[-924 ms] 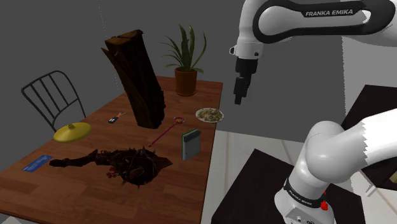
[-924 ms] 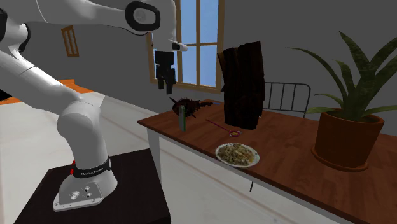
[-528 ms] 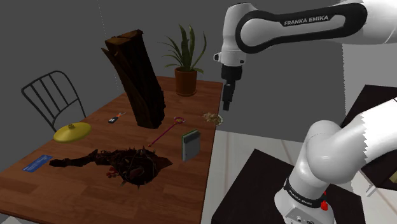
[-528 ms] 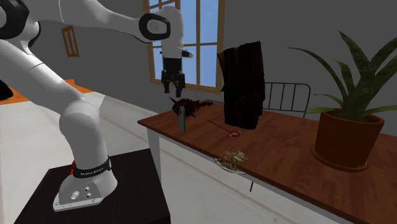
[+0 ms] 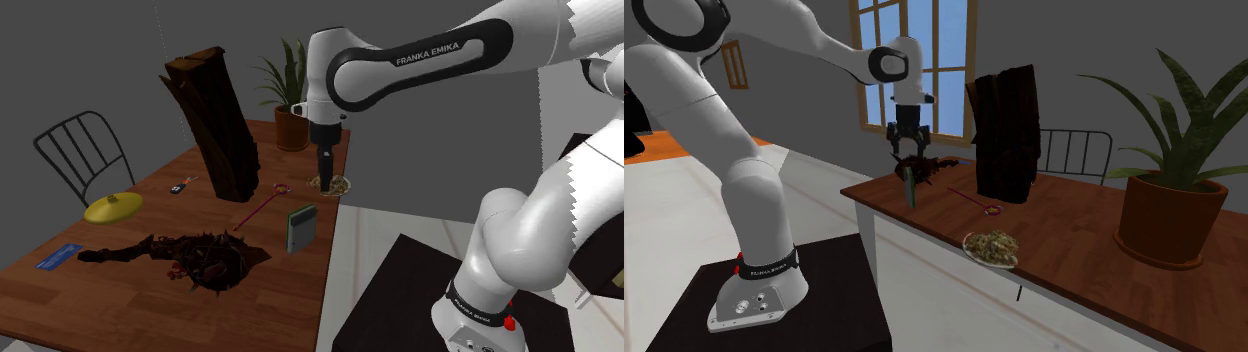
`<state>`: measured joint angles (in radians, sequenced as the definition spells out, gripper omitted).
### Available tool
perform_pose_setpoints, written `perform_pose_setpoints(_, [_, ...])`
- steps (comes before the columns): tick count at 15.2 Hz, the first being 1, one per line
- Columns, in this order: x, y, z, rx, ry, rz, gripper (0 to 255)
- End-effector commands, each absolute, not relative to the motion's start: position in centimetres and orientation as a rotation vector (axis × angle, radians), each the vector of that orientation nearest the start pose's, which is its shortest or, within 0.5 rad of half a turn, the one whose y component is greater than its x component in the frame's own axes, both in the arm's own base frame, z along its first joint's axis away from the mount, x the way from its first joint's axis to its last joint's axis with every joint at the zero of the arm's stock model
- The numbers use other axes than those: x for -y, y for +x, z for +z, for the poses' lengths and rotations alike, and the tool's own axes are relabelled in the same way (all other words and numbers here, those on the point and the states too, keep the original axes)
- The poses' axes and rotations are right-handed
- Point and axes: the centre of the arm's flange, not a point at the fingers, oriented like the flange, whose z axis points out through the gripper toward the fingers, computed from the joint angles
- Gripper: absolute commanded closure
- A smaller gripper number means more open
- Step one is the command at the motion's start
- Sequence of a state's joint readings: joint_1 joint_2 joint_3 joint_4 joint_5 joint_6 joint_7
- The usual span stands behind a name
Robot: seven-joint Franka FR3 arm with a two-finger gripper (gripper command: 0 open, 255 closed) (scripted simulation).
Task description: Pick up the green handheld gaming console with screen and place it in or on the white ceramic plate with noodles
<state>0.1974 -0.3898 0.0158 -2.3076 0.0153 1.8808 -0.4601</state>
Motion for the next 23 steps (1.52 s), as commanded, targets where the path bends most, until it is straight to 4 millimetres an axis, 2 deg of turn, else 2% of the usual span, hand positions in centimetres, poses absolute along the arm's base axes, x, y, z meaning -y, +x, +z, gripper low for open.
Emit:
perform_pose_setpoints(1, [-11.8, 43.0, 47.9, 1.159, -2.913, 0.053, 0])
perform_pose_setpoints(8, [-19.6, 45.1, 43.9, 1.583, -2.734, 0.045, 0])
perform_pose_setpoints(16, [-19.5, 45.1, 39.9, 1.583, -2.734, 0.045, 0])
perform_pose_setpoints(23, [-19.5, 45.1, 39.9, 1.583, -2.734, 0.045, 0])
